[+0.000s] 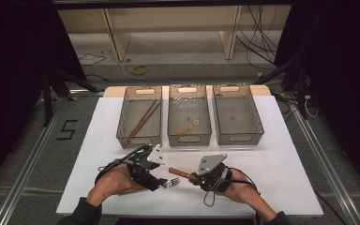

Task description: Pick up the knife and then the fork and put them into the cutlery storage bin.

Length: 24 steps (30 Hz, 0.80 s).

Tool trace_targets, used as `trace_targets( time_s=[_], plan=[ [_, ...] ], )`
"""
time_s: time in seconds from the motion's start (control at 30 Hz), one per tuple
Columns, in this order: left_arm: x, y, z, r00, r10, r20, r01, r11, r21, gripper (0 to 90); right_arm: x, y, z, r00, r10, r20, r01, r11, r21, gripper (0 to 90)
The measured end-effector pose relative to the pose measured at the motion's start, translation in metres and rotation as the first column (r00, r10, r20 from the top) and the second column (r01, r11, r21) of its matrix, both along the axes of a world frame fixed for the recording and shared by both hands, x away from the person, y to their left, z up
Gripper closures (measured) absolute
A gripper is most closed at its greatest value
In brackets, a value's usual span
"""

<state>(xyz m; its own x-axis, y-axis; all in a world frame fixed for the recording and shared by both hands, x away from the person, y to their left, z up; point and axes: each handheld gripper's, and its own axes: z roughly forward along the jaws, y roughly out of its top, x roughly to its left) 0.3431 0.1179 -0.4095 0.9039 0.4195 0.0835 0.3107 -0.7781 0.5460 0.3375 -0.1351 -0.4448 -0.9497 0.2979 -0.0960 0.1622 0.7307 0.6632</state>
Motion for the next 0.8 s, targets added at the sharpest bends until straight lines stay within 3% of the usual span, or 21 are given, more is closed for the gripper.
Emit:
trace_targets(
  time_s=[0.4,0.53,0.8],
  plan=[
    [0.01,0.03,-0.016,0.9928,0.116,-0.031,-0.117,0.9925,-0.035,26.0,0.017,-0.022,0.011,0.9927,-0.121,-0.002,0.12,0.9916,0.047,77.9],
    [0.013,0.04,-0.023,0.99,0.137,-0.036,-0.138,0.9899,-0.032,25.2,0.026,-0.034,0.018,0.9843,-0.177,-0.002,0.176,0.9816,0.073,77.9],
    [0.015,0.055,-0.03,0.9809,0.191,-0.04,-0.193,0.9778,-0.081,23.7,0.046,-0.055,0.03,0.9605,-0.278,0.0,0.277,0.9554,0.102,77.9]
  ],
)
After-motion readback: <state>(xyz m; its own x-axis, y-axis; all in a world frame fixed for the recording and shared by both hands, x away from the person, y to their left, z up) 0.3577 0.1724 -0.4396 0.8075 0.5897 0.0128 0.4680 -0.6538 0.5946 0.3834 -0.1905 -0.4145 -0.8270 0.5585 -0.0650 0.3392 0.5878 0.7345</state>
